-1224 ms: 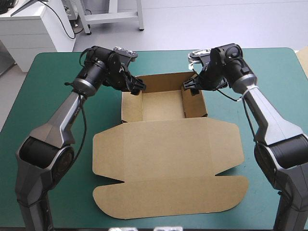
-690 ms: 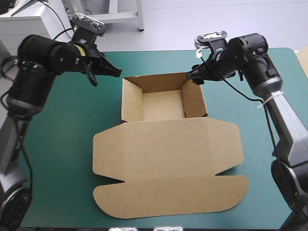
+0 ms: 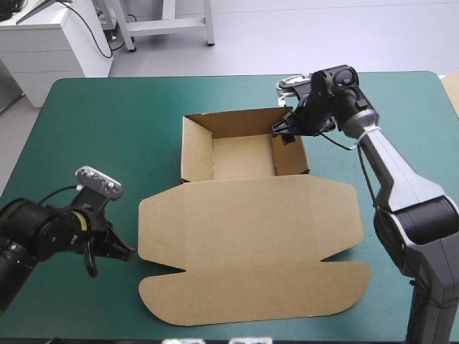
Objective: Fold the box
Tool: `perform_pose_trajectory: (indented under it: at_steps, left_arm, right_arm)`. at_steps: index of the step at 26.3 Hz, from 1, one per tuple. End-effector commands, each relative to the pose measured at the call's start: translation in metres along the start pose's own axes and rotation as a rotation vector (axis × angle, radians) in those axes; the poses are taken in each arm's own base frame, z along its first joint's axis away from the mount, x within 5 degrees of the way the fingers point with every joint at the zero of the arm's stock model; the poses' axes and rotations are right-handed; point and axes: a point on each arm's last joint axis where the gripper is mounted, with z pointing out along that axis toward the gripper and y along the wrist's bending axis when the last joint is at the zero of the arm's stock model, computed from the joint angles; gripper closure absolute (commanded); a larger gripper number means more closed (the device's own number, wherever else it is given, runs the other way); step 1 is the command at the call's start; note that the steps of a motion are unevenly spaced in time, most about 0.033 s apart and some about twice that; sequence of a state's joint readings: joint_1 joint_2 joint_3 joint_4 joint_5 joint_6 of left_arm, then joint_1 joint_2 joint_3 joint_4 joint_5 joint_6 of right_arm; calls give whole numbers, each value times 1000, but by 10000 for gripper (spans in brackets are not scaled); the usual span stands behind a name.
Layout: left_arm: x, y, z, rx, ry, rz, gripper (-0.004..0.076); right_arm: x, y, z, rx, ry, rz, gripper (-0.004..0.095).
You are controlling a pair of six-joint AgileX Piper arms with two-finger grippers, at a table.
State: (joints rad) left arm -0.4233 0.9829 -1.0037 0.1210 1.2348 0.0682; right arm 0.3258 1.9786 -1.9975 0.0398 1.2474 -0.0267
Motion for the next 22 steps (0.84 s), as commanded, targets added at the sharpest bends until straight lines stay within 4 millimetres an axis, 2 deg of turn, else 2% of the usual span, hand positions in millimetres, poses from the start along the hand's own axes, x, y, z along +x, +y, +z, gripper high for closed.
perform_pose_trajectory:
  at_steps: [1, 5, 8, 16, 17, 19, 20, 21, 22]
  left_arm:
    - [20, -3, 7, -14, -35, -40, 731]
    - [42, -6, 16, -14, -9, -66, 731]
    - [50, -6, 17, -20, -48, -85, 731]
    - [51, -2, 11, -71, -145, -86, 731]
    - [51, -1, 11, -75, -145, -82, 731]
    - [51, -1, 11, -75, -145, -82, 731]
    - [51, -1, 11, -75, -145, -83, 731]
    - [51, -1, 11, -75, -147, -83, 731]
    - [51, -1, 11, -75, -149, -83, 731]
  right_arm:
    - [-5, -5, -14, 4, -54, 4, 212]
    - [-6, -15, -5, -7, -49, 36, 212]
    - [-6, -21, 1, -1, -36, 40, 212]
    - [-5, -19, 17, -56, 2, 25, 245]
    - [-5, -18, 20, -62, 8, 28, 292]
    - [-5, -18, 23, -66, 14, 30, 487]
    - [-5, -18, 23, -66, 12, 30, 661]
    - [-6, -18, 23, -66, 10, 30, 747]
    - [-6, -18, 23, -66, 10, 25, 889]
